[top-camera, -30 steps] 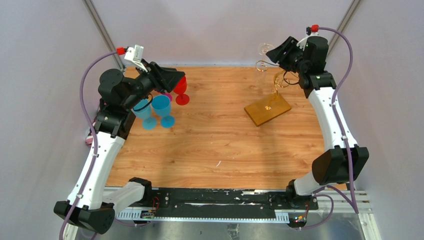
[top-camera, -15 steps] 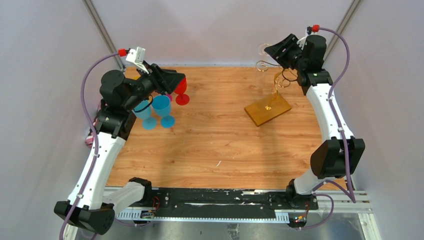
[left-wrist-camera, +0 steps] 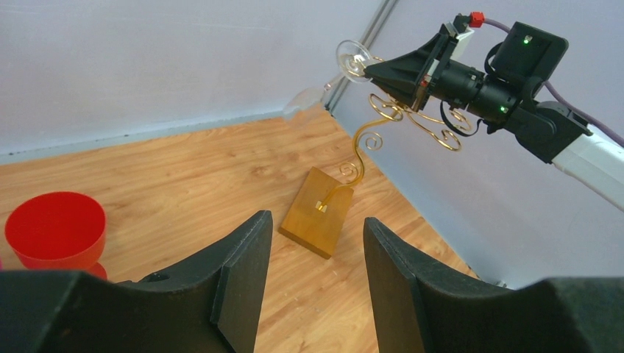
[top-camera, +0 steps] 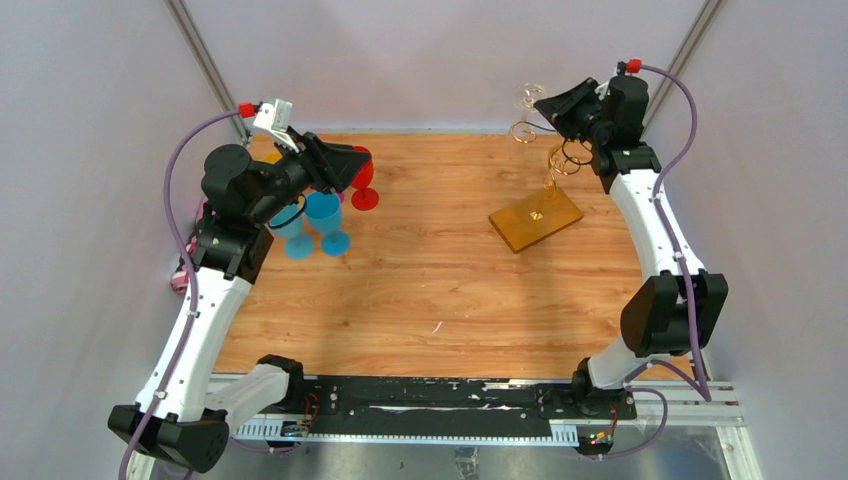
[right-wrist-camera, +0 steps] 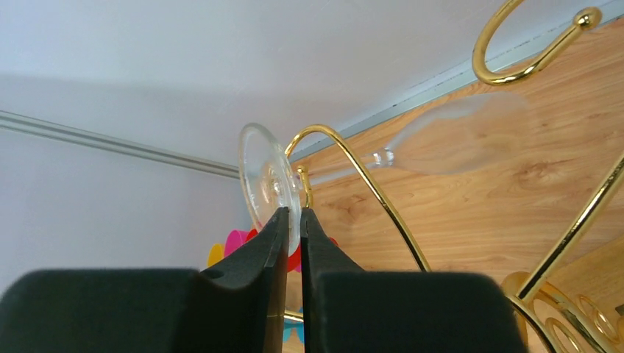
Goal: Take the wine glass off the wine glass rack
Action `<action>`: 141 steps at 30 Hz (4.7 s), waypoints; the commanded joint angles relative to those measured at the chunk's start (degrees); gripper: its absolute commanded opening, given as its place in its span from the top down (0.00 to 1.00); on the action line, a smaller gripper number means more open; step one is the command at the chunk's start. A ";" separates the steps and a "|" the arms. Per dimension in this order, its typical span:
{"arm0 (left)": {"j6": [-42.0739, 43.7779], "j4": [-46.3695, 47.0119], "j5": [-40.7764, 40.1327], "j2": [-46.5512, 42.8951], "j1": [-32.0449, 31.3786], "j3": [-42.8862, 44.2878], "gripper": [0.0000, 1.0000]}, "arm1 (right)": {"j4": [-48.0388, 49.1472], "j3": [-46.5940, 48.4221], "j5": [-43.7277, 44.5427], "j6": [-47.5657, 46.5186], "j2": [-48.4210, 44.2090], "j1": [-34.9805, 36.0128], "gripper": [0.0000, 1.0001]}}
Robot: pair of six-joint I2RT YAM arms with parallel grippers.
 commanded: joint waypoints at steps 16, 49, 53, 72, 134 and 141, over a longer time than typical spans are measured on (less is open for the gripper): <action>-3.21 4.23 2.35 -0.58 0.05 -2.72 0.46 | 6.39 -2.84 -1.23 11.04 -0.61 0.27 1.00; -4.27 5.09 2.52 1.75 0.05 -2.89 0.50 | -2.50 3.68 -0.03 4.49 -3.37 0.59 1.00; -4.13 5.00 2.43 1.79 0.05 -3.02 0.51 | -3.57 9.36 -1.57 4.81 1.17 0.66 1.00; -3.74 4.62 2.16 2.31 0.05 -3.55 0.52 | -1.72 5.07 1.06 4.31 -1.73 -2.54 1.00; -64.88 98.11 10.77 40.95 -0.36 0.39 0.30 | 28.83 -2.91 -29.71 25.65 -27.99 3.27 1.00; -64.59 98.19 9.12 39.75 -1.92 1.08 0.27 | 32.25 -6.99 -26.46 27.97 -30.77 7.83 1.00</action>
